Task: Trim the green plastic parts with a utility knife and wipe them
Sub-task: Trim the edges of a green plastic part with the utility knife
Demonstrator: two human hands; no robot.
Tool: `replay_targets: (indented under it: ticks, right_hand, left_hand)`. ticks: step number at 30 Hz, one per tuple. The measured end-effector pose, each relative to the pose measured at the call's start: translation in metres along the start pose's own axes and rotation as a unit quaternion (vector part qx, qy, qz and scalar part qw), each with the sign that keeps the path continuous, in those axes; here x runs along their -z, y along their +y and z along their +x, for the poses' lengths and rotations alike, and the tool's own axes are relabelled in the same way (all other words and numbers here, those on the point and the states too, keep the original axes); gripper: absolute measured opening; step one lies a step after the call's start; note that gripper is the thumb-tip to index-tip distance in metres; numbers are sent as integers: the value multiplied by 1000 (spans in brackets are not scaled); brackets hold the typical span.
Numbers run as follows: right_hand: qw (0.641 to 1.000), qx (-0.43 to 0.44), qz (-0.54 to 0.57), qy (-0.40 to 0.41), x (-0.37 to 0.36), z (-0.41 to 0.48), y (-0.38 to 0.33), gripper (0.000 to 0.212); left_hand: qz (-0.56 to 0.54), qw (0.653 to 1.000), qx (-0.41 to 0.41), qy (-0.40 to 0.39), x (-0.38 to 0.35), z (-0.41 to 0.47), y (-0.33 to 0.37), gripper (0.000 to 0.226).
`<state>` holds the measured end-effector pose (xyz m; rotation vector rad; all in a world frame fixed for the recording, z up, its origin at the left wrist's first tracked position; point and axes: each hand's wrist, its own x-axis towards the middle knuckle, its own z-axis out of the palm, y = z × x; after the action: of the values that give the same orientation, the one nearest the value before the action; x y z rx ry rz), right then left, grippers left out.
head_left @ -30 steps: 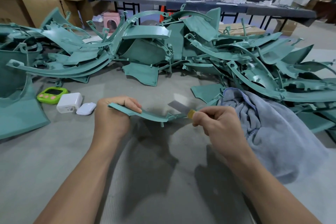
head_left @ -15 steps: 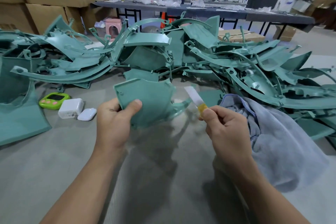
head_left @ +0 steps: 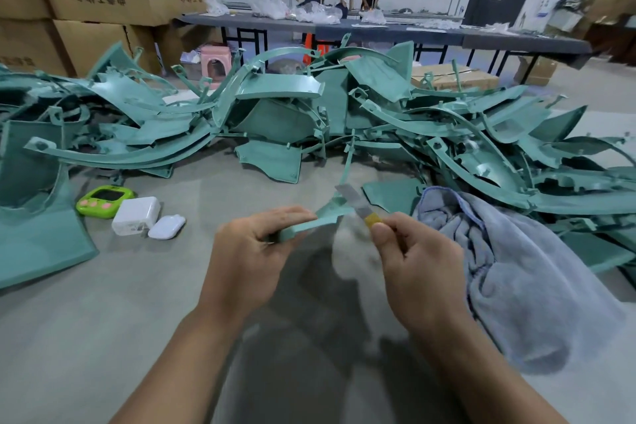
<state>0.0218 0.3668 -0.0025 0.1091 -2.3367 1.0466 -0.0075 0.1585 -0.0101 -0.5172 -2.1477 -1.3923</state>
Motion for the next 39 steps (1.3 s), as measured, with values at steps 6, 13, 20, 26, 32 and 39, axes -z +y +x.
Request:
replay_targets:
  ticks: [6, 13, 20, 26, 32, 39]
  right_hand:
    - [996, 24, 80, -32, 7, 3, 6, 24]
    - [999, -10, 30, 13, 8, 12, 12, 30]
    - [997, -77, -6, -19, 5, 18, 17, 33]
    - [818, -363, 428, -124, 18, 19, 3, 27]
    - [879, -350, 300, -123, 9, 14, 3, 29]
    - [898, -269, 338, -82, 31, 26, 12, 15]
  left_hand:
    - [4, 1000, -3, -1, -1, -1, -2, 25]
    - [-27, 999, 38, 16, -2, 1, 5, 25]
    - [4, 999, 32, 39, -1, -4, 1, 43]
    - [174, 980, -96, -29, -9, -11, 20, 36]
    - [112, 947, 19, -299, -32, -15, 28, 59]
    - [-120, 936, 325, -64, -27, 0, 19, 64]
